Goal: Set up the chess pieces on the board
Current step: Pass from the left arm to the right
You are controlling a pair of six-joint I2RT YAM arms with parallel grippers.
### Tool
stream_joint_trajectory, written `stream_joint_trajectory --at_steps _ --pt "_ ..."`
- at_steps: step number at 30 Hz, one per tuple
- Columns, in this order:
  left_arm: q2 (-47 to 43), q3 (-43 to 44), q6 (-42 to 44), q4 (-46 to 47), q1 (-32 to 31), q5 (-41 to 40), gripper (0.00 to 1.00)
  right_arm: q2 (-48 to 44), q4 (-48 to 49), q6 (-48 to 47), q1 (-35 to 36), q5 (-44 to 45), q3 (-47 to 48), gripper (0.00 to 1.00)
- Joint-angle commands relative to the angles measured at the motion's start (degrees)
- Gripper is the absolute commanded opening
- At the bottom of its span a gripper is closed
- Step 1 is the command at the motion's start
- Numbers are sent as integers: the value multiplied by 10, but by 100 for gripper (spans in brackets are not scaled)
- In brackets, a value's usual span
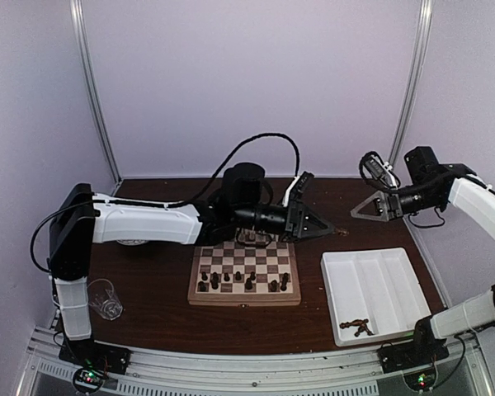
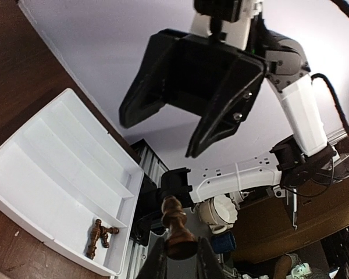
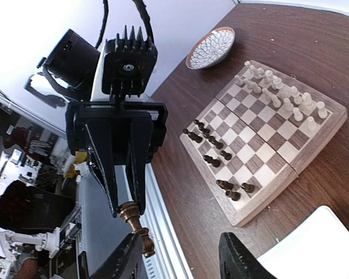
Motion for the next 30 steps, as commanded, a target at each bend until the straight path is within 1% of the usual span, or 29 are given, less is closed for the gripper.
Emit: stream_joint_trajectory --at_steps 1,4,9,14,17,22,26,30 --pt "-23 -9 -1 86 4 -20 6 1 34 57 -4 -115 -6 50" --pt "-19 -13 -8 107 8 -29 6 -7 66 93 -3 -139 -26 54" --pt "-4 -8 -23 138 14 -36 6 -35 211 226 -2 -164 -86 56" --pt "12 10 -31 143 15 -31 6 -50 270 283 6 -161 -115 57" --pt "19 13 -40 150 14 -30 6 -46 280 291 8 -164 -111 55" --pt "29 18 -49 160 15 -29 6 -33 278 288 26 -174 -103 48" --pt "32 18 -48 160 14 -31 6 -40 283 289 40 -169 -104 43" --pt "34 16 -51 170 15 -31 6 -35 287 294 40 -167 -104 42"
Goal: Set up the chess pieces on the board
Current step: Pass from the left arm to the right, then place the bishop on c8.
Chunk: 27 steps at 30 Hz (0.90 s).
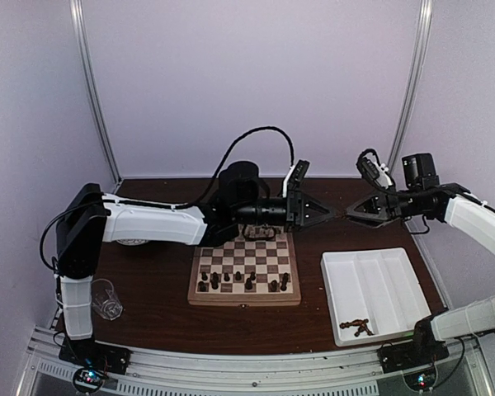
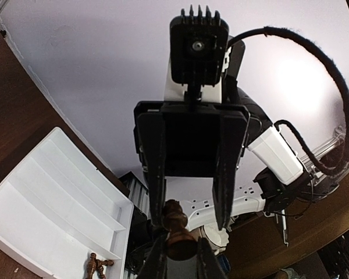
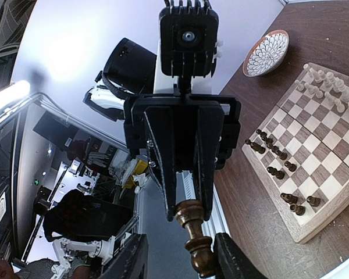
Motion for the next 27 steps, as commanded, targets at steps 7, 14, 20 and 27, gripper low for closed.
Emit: stream_joint_trajectory --at_steps 7,14,20,27 --pt "9 10 -4 40 3 -8 6 1 27 7 6 -5 5 29" --pt "10 1 0 34 4 -14 15 0 18 -9 4 13 19 12" --pt "-59 -28 134 -116 8 -80 38 43 -316 -300 18 143 159 8" --pt "-225 -146 259 -312 48 -175 54 83 -417 -399 133 367 258 6"
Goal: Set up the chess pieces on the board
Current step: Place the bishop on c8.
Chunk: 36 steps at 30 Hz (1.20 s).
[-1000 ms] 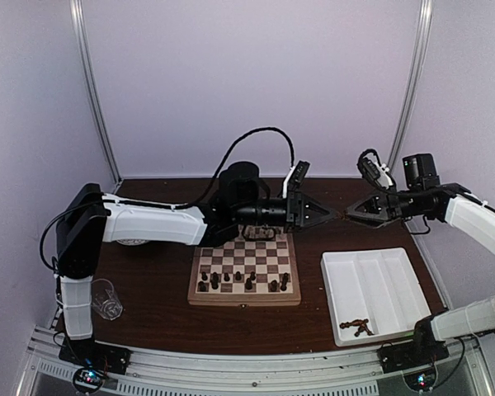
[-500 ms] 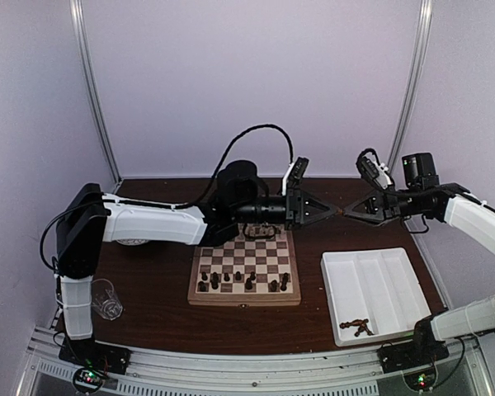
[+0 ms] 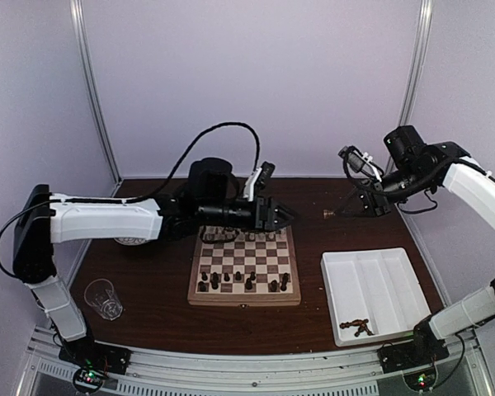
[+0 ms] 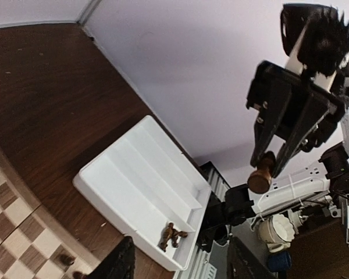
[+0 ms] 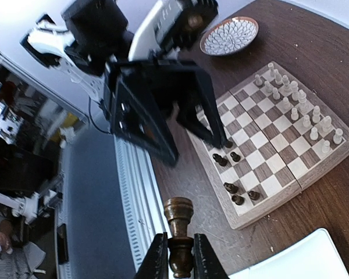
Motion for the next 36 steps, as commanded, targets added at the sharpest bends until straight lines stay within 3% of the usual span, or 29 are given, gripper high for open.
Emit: stream_joint_trajectory --at_steps 1,6,9,11,19,28,36 --pt "-126 -62 125 -171 33 -100 54 16 -100 -100 93 187 40 6" --pt "-233 -69 224 -389 49 -283 59 54 -103 -118 191 314 84 5" --pt "-276 -72 245 -481 64 -390 68 91 -117 -137 246 382 118 5" --pt "-297 -85 242 -521 85 -418 70 119 -125 -148 280 426 142 4" --pt "-344 -186 179 -554 155 -373 70 242 -153 -169 370 520 234 3" --pt "-344 -253 140 -518 158 -322 68 368 -187 -190 438 593 345 2" --pt "-350 -260 142 -512 158 -314 68 430 -202 -196 458 630 379 2"
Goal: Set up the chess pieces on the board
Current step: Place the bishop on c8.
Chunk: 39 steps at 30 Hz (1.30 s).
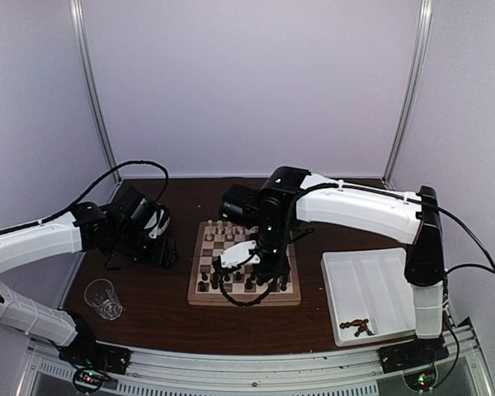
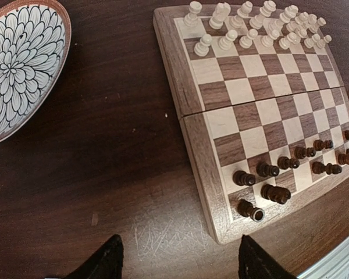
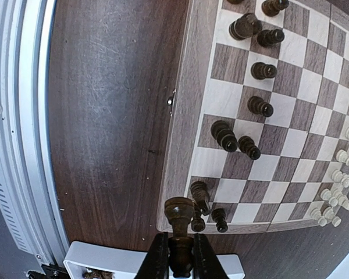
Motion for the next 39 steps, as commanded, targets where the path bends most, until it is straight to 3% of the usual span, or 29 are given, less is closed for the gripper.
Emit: stream_joint_trajectory --at_steps 1,21,39 --pt "-14 -9 -6 26 4 9 68 19 -21 -7 7 39 34 2" --pt "-34 -27 -9 21 4 1 68 135 -20 -34 41 85 168 3" --pt "-18 -19 -7 31 5 2 68 57 -48 -42 40 104 32 3"
